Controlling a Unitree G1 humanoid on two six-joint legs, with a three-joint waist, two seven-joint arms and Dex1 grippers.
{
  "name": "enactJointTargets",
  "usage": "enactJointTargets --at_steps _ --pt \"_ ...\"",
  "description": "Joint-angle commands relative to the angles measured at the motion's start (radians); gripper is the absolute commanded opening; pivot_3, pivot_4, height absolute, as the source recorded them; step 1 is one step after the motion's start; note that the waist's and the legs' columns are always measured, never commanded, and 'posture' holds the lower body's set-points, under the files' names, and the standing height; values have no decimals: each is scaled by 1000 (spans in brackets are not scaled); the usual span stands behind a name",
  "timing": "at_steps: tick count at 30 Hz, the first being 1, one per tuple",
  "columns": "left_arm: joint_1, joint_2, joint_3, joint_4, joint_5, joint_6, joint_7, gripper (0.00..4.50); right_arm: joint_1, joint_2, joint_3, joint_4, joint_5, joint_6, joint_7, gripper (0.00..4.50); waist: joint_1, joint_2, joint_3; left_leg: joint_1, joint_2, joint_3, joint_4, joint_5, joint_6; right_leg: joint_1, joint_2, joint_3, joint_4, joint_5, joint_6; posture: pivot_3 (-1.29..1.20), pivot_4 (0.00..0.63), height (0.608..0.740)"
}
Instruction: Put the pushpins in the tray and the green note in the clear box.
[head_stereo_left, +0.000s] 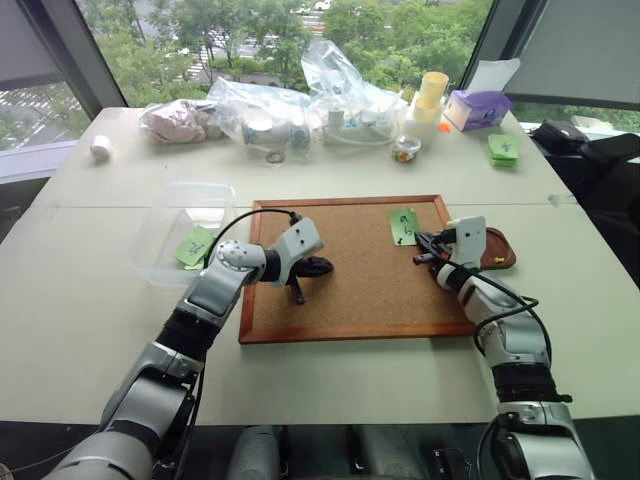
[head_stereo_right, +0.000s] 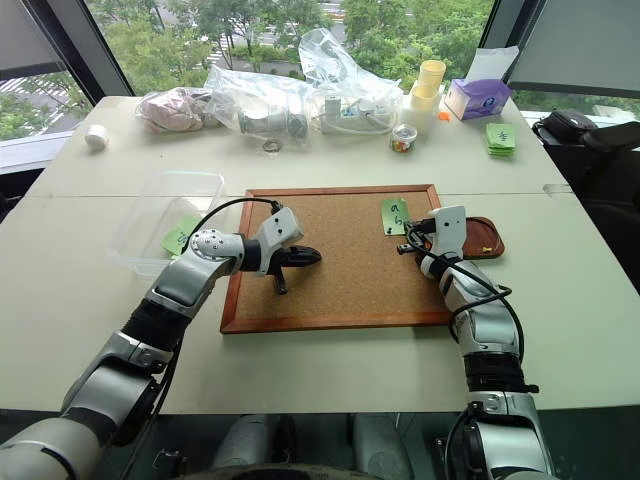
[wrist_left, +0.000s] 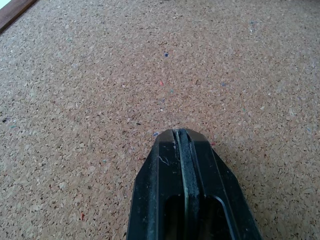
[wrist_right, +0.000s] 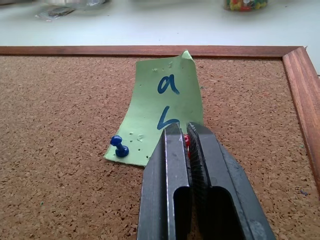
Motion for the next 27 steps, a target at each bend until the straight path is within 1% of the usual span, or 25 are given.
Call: enactJointTargets --at_steps 1,10,12,14,18,27 --pt "22 7 -30 19 17 24 -12 0 -19 -14 -76 -63 11 -63 -36 104 0 0 0 0 0 0 0 0 0 0 0 0 0 0 0 0 150 738" --pt "19 8 -33 23 17 21 -15 0 -14 -5 -89 -76 10 -68 -48 104 -3 0 0 0 0 0 0 0 0 0 0 0 0 0 0 0 150 738" --pt "19 8 -34 24 17 20 -16 0 -14 -6 -129 -88 37 -48 -72 104 -3 0 0 0 0 0 0 0 0 0 0 0 0 0 0 0 150 738" --pt "19 8 -30 23 15 21 -15 0 -7 -37 -175 -91 38 -38 -103 104 -1 0 0 0 0 0 0 0 0 0 0 0 0 0 0 0 150 738" --pt "24 9 -30 21 14 20 -18 0 13 -104 -215 -47 11 -24 -117 104 -2 0 0 0 0 0 0 0 0 0 0 0 0 0 0 0 150 738" --pt "14 0 -32 31 14 16 -18 0 2 -150 -208 54 -5 -16 -86 104 -3 0 0 1 0 0 0 0 0 1 0 0 0 0 0 0 150 738"
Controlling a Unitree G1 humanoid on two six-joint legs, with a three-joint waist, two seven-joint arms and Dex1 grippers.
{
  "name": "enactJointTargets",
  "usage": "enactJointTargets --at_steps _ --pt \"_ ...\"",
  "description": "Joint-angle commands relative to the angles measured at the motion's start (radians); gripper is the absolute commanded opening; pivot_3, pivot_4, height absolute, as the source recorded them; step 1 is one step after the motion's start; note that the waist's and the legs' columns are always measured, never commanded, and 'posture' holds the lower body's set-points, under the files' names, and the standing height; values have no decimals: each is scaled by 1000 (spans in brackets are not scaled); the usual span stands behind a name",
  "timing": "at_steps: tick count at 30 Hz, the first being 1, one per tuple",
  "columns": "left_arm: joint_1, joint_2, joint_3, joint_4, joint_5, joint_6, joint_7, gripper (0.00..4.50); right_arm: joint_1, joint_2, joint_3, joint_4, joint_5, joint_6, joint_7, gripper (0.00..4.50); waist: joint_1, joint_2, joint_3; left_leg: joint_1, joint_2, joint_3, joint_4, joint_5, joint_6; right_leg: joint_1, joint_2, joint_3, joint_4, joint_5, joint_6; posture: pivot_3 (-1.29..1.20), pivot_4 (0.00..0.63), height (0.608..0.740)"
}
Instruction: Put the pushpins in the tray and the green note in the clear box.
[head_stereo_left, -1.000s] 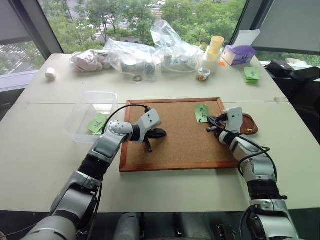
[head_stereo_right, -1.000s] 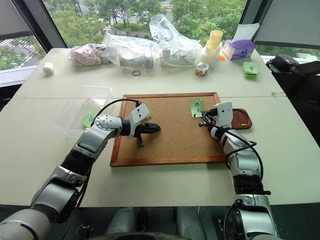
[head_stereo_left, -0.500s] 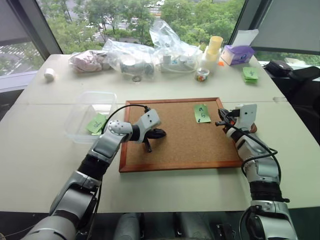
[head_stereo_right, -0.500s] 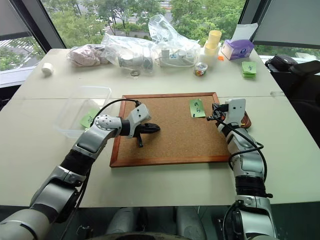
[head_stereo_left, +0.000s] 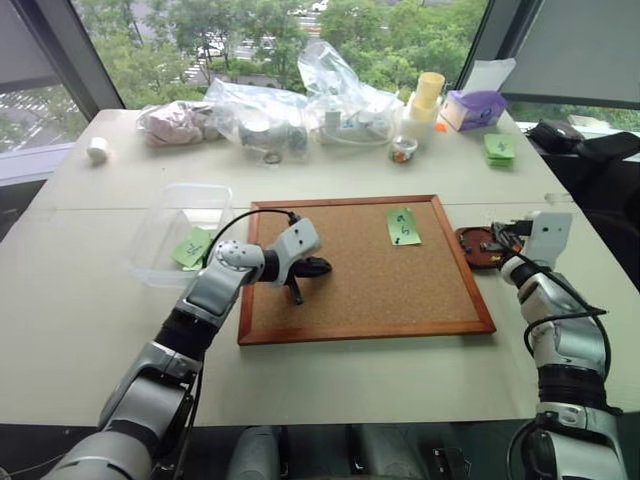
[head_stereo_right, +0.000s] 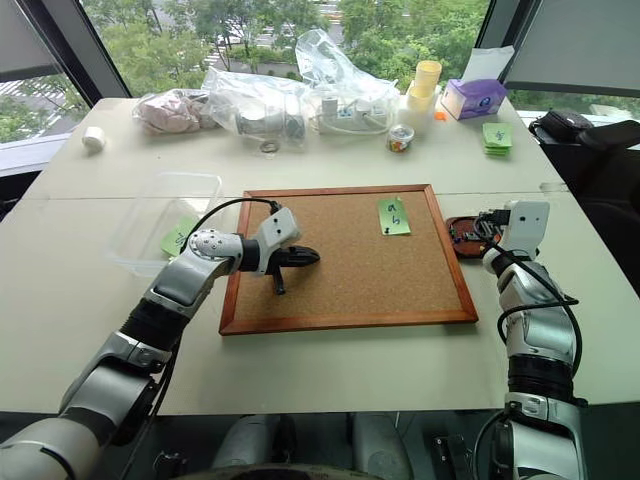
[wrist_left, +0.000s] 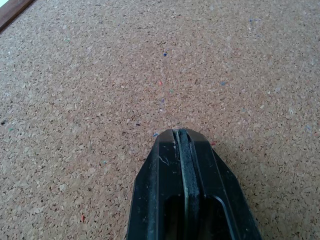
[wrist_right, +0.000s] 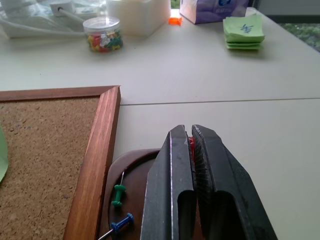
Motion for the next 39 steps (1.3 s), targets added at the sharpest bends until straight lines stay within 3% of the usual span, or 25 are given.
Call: enactJointTargets --at_steps 1,9,13,19,39 --pt "16 -2 -31 25 14 17 -13 0 -18 -26 -10 11 -4 -6 11 104 1 0 0 0 0 0 0 0 0 0 0 0 0 0 0 0 150 738" --pt "19 0 -30 21 15 20 -12 0 -5 -15 -16 28 2 7 16 104 1 0 0 0 0 0 0 0 0 0 0 0 0 0 0 0 150 738" --pt "19 0 -31 22 16 18 -12 0 -3 -14 -19 27 6 6 15 1359 1 0 0 0 0 0 0 0 0 0 0 0 0 0 0 0 150 738" --pt "19 -1 -31 23 16 16 -12 0 -6 -12 -27 25 10 -4 8 4432 1 0 0 0 0 0 0 0 0 0 0 0 0 0 0 0 150 738" --pt "18 -3 -29 33 19 13 -4 0 -7 18 -65 -37 168 155 38 4478 1 0 0 0 0 0 0 0 0 1 0 0 0 0 0 0 150 738"
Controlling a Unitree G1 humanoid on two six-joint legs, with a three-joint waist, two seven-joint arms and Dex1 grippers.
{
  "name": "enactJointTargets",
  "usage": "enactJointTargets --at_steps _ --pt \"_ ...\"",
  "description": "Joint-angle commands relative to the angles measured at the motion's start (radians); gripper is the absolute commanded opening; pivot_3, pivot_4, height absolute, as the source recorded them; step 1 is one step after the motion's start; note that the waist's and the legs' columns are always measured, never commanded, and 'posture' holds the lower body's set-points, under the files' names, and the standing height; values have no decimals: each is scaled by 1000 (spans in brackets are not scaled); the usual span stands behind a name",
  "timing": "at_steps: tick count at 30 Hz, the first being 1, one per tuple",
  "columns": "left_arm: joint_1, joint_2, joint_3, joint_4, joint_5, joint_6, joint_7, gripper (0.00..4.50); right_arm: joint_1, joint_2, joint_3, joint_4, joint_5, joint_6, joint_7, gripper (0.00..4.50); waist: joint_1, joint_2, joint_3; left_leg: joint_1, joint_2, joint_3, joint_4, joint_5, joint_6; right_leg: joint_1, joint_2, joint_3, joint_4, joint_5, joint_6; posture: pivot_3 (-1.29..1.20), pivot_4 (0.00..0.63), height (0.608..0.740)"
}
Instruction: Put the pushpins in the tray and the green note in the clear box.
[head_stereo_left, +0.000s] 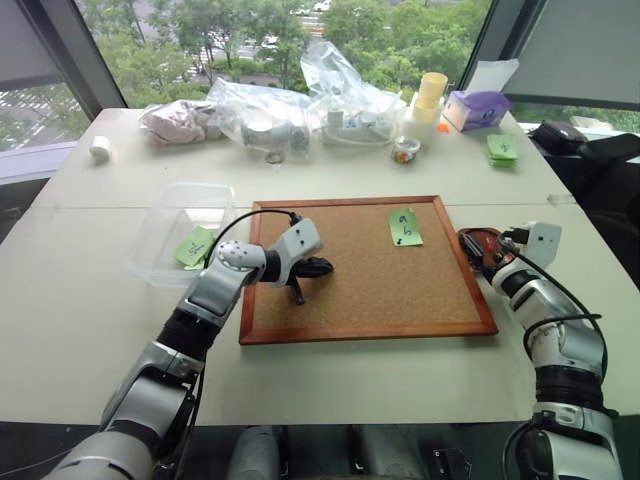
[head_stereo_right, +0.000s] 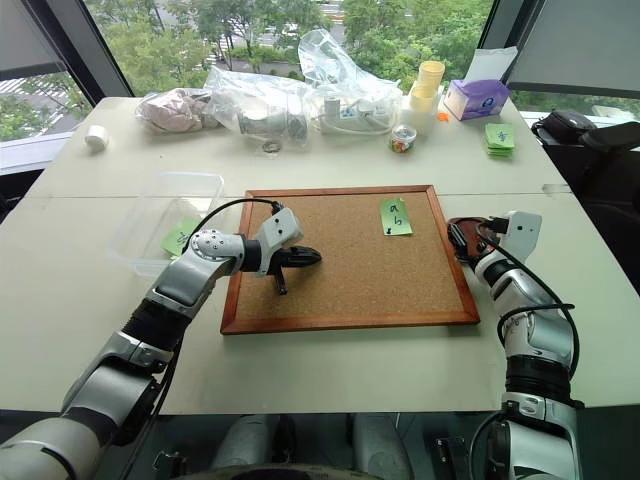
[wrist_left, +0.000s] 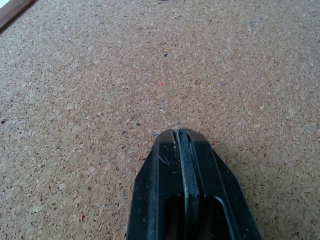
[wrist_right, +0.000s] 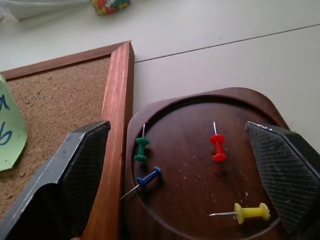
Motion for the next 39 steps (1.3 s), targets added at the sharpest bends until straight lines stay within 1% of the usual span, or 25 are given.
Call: enactJointTargets --at_steps 1,5,8,10,15,20,26,32,39 --pt "18 0 -29 28 19 18 -5 0 -7 -6 -24 -46 11 -16 -2 4478 0 0 0 0 0 0 0 0 0 0 0 0 0 0 0 0 150 738" --pt "19 0 -28 29 19 17 -4 0 -10 -13 -17 -115 6 -90 29 4478 0 0 0 0 0 0 0 0 0 0 0 0 0 0 0 0 150 738" --pt "20 0 -28 29 19 17 -5 0 -14 -27 31 -189 -17 -92 49 4478 0 0 0 0 0 0 0 0 0 0 0 0 0 0 0 0 150 738" --pt "19 -1 -29 31 18 16 -6 0 -17 -32 90 -233 -34 -75 77 4478 0 0 0 0 0 0 0 0 1 0 0 0 0 0 0 0 150 738" --pt "17 -6 -29 33 18 15 -3 0 -7 24 239 -302 -22 -6 146 4478 1 0 0 0 0 -1 0 0 1 0 0 0 0 0 0 0 150 738" --pt "22 -7 -28 30 20 16 1 0 4 82 321 -255 -56 -18 169 4478 7 0 0 0 -1 -1 0 -1 1 0 0 0 0 0 0 0 150 738" --pt "28 1 -21 24 19 19 6 0 -19 120 326 -174 -76 -26 160 4478 7 0 0 0 0 -1 0 -1 2 0 0 -1 0 0 0 0 150 738" --pt "34 0 -23 16 18 24 10 0 -29 115 300 -149 -72 -38 159 4478 4 0 0 0 0 -1 0 -1 1 0 0 -1 0 0 0 0 150 738" --pt "34 -4 -25 16 17 21 11 0 -32 120 291 -121 -64 -12 155 4478 4 0 0 0 0 -1 0 -1 1 0 0 -1 0 0 0 0 150 738"
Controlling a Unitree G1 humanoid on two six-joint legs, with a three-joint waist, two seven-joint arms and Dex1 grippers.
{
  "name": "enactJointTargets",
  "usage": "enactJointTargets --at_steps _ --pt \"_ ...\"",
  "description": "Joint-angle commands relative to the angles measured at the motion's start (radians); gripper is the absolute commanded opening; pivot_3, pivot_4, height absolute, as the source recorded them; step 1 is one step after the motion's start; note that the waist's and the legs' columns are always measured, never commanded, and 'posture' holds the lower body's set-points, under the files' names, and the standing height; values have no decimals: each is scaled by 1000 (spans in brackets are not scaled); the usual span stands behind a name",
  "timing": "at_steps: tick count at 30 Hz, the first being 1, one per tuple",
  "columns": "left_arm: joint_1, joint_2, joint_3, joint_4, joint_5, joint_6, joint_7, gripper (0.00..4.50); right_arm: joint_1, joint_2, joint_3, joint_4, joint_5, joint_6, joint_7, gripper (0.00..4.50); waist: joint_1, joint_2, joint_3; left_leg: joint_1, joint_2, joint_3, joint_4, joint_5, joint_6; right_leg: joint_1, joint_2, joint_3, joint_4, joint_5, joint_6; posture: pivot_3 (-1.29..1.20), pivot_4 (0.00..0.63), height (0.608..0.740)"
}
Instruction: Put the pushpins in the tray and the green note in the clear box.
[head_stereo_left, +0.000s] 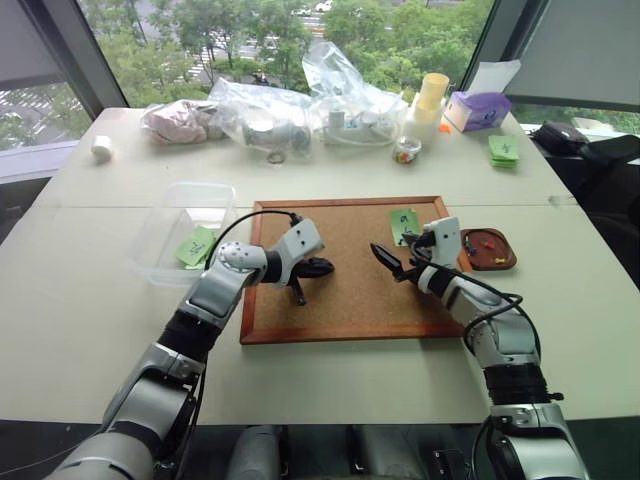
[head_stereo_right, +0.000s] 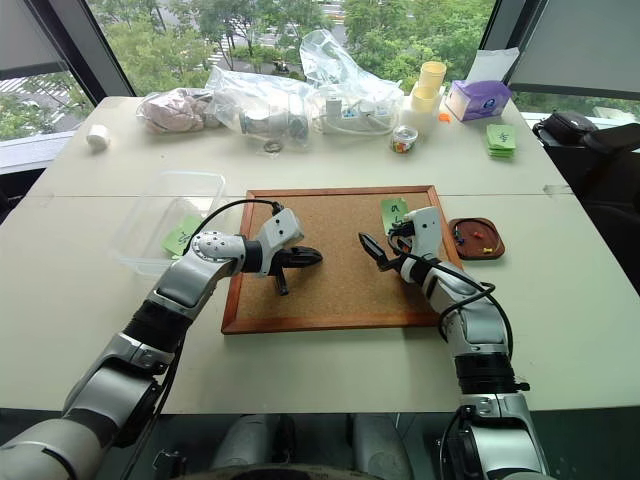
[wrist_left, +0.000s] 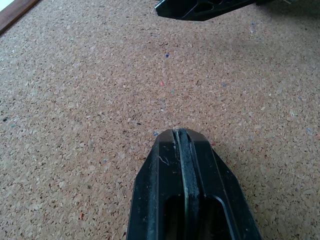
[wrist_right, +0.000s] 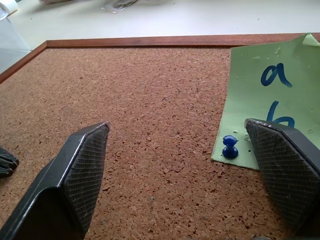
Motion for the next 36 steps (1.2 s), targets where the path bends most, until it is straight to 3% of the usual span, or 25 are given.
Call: enactJointTargets --at_steps 1,5,11,27,36 --pt "26 3 -26 22 18 21 -3 0 -17 8 -20 13 9 24 -4 4478 0 0 0 0 0 0 0 0 0 0 0 0 0 0 0 0 150 738" --pt "27 4 -28 19 19 21 -3 0 -23 6 -16 31 15 92 1 3201 0 0 0 0 0 0 0 0 0 0 0 0 0 0 0 0 150 738" --pt "29 4 -25 17 18 20 1 0 -31 -10 4 50 -33 150 -16 95 -3 -2 -1 1 0 0 0 0 0 1 0 0 0 0 0 0 150 738" --pt "25 1 -25 27 17 15 4 0 -42 -36 -30 -44 -124 -60 -30 34 -4 -3 -2 2 0 0 0 0 0 2 0 0 0 0 0 0 150 738" --pt "20 -6 -25 41 16 10 2 0 -59 -35 -32 -121 -121 -77 -32 34 -2 -3 -2 2 0 -1 0 0 0 3 0 0 0 0 0 0 150 738"
